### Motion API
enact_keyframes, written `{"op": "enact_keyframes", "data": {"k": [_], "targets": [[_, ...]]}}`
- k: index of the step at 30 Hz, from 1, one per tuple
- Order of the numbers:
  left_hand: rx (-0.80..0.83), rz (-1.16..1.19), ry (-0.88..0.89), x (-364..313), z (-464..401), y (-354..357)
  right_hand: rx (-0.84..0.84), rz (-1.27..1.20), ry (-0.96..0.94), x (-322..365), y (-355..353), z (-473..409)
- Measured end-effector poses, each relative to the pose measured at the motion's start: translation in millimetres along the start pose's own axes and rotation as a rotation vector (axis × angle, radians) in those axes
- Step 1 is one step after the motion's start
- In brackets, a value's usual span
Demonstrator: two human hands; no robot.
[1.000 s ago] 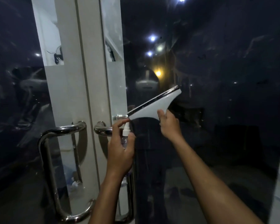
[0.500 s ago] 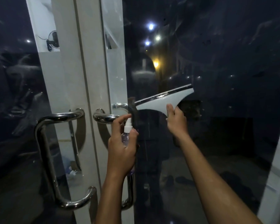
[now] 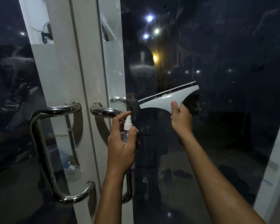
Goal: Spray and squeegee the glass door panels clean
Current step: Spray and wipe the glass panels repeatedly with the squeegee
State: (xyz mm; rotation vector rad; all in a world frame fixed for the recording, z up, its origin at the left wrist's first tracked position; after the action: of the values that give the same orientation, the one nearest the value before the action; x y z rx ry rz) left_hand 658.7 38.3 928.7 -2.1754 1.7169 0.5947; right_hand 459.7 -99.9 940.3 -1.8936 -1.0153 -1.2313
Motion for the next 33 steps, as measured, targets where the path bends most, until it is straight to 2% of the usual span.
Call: {"op": "enact_keyframes", "data": {"k": [2,6,8,12,16,18,22,24,28,31,33], "targets": [[0.000,-0.010,-0.011,3,2,0,0.014,0.021,0.007,-29,6,13],[-0.004,-0.065,-0.028,12,9,-3,0.128,0.108,0.149,-131,12,78],[-0.009,-0.063,-0.042,15,14,-5,0.133,0.129,0.162,-147,10,88],[-0.012,-0.078,-0.053,18,22,-5,0.139,0.116,0.082,-101,18,66],[-0.015,-0.097,-0.058,23,26,1,0.126,0.020,0.086,-59,32,54],[-0.019,-0.109,-0.061,24,28,1,0.144,0.028,0.105,-81,33,61],[-0.021,-0.125,-0.042,24,26,-7,0.140,0.100,0.181,-170,13,99],[-0.027,-0.112,-0.045,25,26,-12,0.122,0.128,0.198,-188,4,107],[-0.026,-0.104,-0.059,29,29,-13,0.132,0.185,0.154,-158,13,87],[-0.031,-0.117,-0.052,31,32,-11,0.159,0.133,0.100,-127,23,70],[-0.042,-0.099,-0.061,32,35,-9,0.157,0.133,0.101,-130,23,71]]}}
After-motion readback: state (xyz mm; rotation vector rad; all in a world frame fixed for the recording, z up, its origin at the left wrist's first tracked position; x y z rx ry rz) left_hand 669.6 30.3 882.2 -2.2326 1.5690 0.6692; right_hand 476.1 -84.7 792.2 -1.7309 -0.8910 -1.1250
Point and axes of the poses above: each hand's wrist, its own z-axis away from the middle knuckle, its own y-axis out of the palm, x = y × z, the point moved 2 cm from there along -z, towards the middle knuckle, and after that the axes turned 15 degrees about y, right-handed, at the moved point
